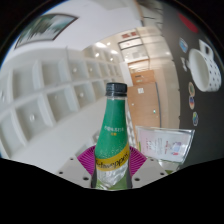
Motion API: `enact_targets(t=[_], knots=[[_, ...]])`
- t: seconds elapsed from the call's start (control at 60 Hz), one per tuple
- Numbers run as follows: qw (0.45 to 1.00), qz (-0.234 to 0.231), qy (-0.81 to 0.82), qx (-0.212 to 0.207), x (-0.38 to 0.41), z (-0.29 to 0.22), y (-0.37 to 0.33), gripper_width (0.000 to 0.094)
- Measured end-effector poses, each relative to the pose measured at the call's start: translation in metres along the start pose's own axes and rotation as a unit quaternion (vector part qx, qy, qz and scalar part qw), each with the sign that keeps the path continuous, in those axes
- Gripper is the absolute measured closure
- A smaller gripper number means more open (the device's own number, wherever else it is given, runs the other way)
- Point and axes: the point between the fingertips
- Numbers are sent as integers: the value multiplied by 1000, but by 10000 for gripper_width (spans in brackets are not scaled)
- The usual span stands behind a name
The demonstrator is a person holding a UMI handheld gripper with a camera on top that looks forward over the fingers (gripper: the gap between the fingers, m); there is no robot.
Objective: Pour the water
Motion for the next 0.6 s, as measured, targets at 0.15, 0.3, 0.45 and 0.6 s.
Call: enact_targets(t=[0.15,0.3,0.45,0.6], knots=[[986,-13,159,-54,-45,-60,2,520],[974,-12,216,-66,-77,-77,-7,534],[971,-3,234,-57,-85,-74,-9,531],[977,-1,209,-45,-75,-72,-2,534]])
Point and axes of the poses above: the point between the fingertips, and its own axes, seen from behind it with the camera up: x to the left, z down, y forward, the way the camera looks, and after that the axes turned 4 degrees about y, right-handed
